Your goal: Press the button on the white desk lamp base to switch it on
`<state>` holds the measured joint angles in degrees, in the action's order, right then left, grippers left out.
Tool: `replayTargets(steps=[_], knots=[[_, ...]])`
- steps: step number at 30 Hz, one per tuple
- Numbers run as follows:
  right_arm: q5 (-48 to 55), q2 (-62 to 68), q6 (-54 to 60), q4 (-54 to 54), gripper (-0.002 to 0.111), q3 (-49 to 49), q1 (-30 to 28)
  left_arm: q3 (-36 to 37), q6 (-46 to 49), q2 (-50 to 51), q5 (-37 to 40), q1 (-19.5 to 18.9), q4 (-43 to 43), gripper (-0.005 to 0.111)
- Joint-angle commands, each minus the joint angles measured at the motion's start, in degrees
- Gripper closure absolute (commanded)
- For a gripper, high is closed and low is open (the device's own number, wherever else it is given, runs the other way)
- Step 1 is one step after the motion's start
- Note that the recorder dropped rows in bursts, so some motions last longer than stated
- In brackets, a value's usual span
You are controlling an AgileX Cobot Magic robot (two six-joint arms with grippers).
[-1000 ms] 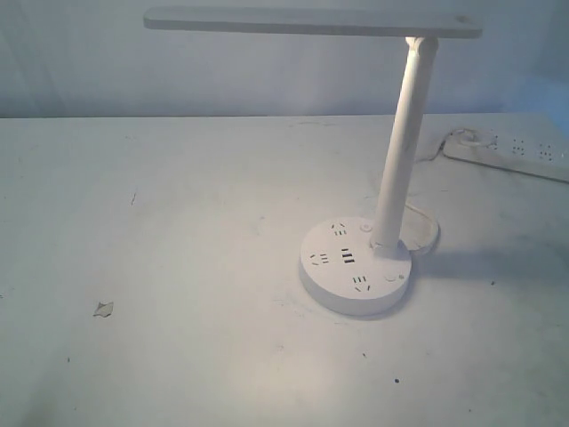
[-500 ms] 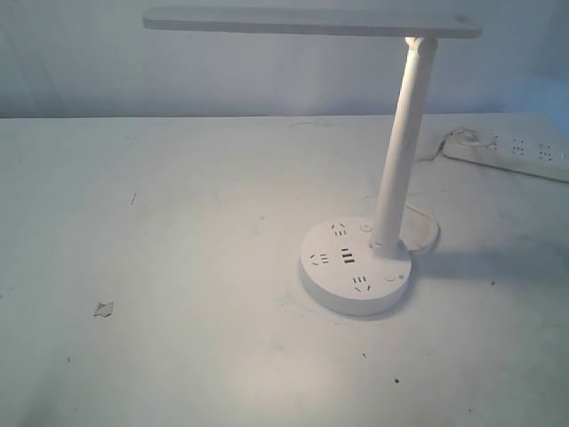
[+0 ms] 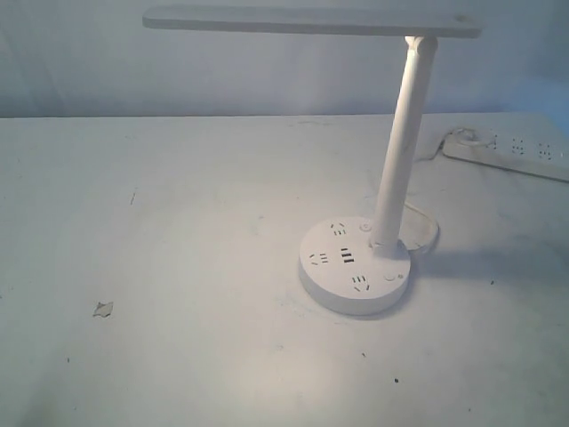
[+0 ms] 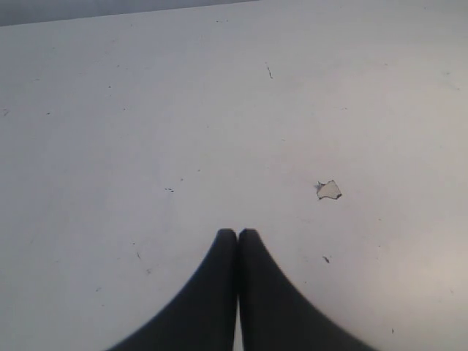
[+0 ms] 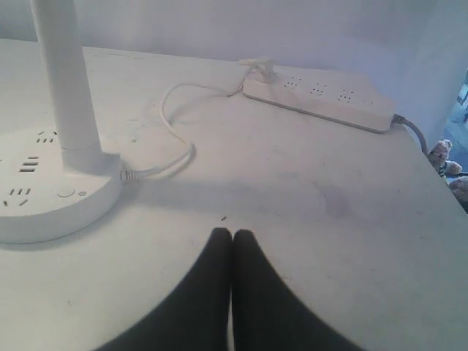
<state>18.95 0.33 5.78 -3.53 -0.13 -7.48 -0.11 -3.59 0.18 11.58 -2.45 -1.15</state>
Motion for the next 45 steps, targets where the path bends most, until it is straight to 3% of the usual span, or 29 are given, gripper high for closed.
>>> replayTargets(steps=[1, 6, 15, 45], knots=[[-0.19, -0.33, -0.17, -0.01, 0.108, 0.13, -0.59, 0.11, 0.0, -0.18, -0.04, 0.45, 0.26, 0.107], [-0.59, -0.33, -0.17, -0.03, 0.108, 0.13, -0.4, 0.11, 0.0, -0.18, -0.04, 0.45, 0.26, 0.107], [-0.73, -0.33, -0.17, -0.03, 0.108, 0.13, 5.73, 0.11, 0.0, -0.18, -0.04, 0.45, 0.26, 0.107], [-0.62, -0.33, -0.17, -0.03, 0.108, 0.13, 5.73, 0.11, 0.0, -0.18, -0.04, 0.45, 0.26, 0.107]])
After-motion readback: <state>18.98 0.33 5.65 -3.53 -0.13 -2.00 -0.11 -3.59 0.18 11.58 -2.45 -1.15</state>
